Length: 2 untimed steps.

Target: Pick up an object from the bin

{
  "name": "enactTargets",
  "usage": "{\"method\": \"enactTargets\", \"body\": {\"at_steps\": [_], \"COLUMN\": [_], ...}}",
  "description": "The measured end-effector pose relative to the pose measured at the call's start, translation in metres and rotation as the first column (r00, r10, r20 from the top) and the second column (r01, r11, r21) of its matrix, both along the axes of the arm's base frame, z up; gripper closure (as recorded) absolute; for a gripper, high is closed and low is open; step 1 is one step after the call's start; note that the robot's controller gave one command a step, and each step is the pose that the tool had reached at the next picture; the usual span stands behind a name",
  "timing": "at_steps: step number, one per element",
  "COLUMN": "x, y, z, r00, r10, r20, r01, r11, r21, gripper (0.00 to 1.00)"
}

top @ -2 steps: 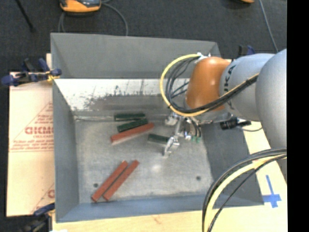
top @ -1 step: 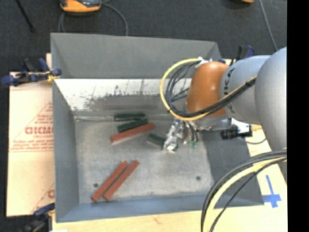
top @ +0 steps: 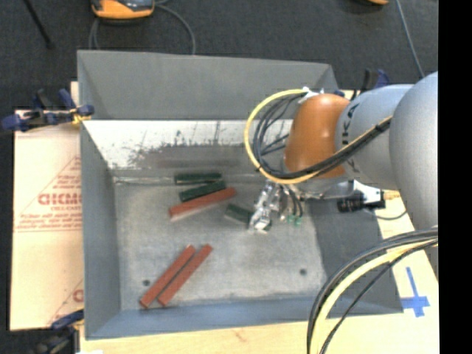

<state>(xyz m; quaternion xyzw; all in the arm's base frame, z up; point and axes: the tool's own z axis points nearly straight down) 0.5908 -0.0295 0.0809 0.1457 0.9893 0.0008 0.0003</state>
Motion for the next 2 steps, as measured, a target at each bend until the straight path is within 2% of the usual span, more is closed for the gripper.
{"method": "enactTargets", "body": {"at_steps": [2], "x": [-0.0014], "y": [-0.0002], "z": [0.0102], "r00": [1.000], "r10": [0.002], "r20": [0.004], "r01": [-0.002], "r11": [1.000], "r21": [-0.002], "gripper": [1.00]}}
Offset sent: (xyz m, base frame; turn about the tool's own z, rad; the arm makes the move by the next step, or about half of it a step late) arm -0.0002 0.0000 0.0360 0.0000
